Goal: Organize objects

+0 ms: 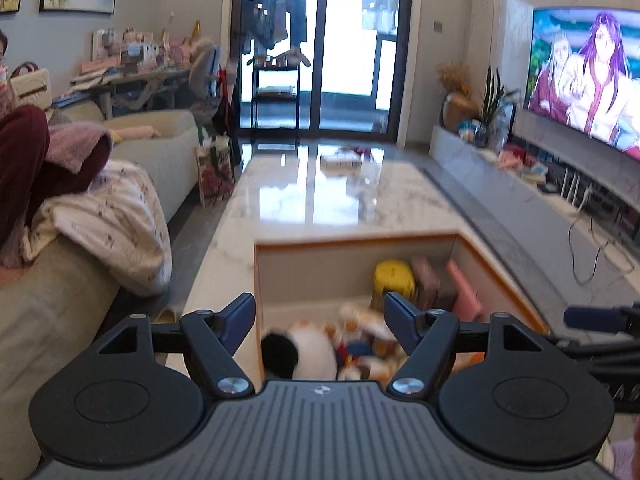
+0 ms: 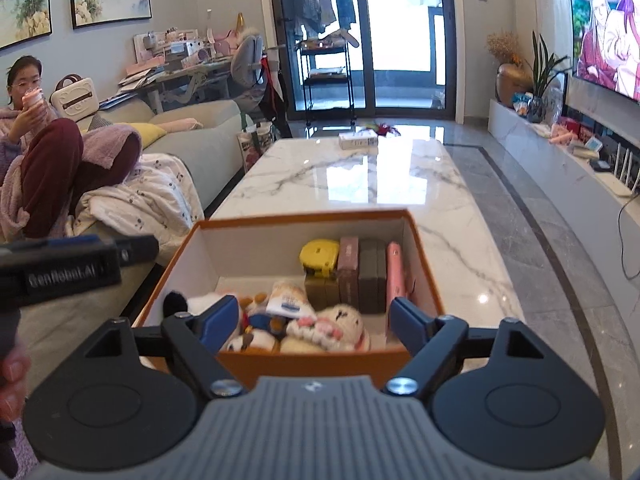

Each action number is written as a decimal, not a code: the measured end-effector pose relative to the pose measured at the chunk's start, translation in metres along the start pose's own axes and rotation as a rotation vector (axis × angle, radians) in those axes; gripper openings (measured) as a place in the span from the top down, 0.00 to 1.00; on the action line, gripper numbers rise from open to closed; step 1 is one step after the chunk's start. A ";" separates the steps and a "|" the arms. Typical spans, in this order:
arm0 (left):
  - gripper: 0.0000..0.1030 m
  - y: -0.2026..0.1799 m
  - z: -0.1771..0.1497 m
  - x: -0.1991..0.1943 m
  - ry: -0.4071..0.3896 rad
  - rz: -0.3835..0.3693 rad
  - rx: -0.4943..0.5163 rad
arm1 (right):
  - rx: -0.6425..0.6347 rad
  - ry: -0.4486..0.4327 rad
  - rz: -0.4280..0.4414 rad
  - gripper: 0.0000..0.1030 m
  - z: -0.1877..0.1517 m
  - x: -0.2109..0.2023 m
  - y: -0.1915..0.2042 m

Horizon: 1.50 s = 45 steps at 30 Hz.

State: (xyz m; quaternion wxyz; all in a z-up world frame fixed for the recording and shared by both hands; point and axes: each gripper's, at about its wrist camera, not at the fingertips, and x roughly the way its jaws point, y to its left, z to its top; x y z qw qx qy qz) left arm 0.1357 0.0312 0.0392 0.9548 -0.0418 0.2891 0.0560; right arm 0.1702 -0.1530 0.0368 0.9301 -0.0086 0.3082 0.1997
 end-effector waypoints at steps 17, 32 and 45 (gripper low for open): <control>0.19 -0.002 -0.061 -0.005 0.084 -0.017 0.037 | 0.000 0.093 -0.025 0.19 -0.053 0.004 0.011; 0.19 -0.007 -0.063 -0.015 0.082 -0.030 0.035 | 0.006 0.087 -0.038 0.19 -0.059 -0.007 0.008; 0.19 -0.011 -0.063 -0.017 0.097 -0.036 0.050 | 0.003 0.084 -0.032 0.19 -0.060 -0.011 0.009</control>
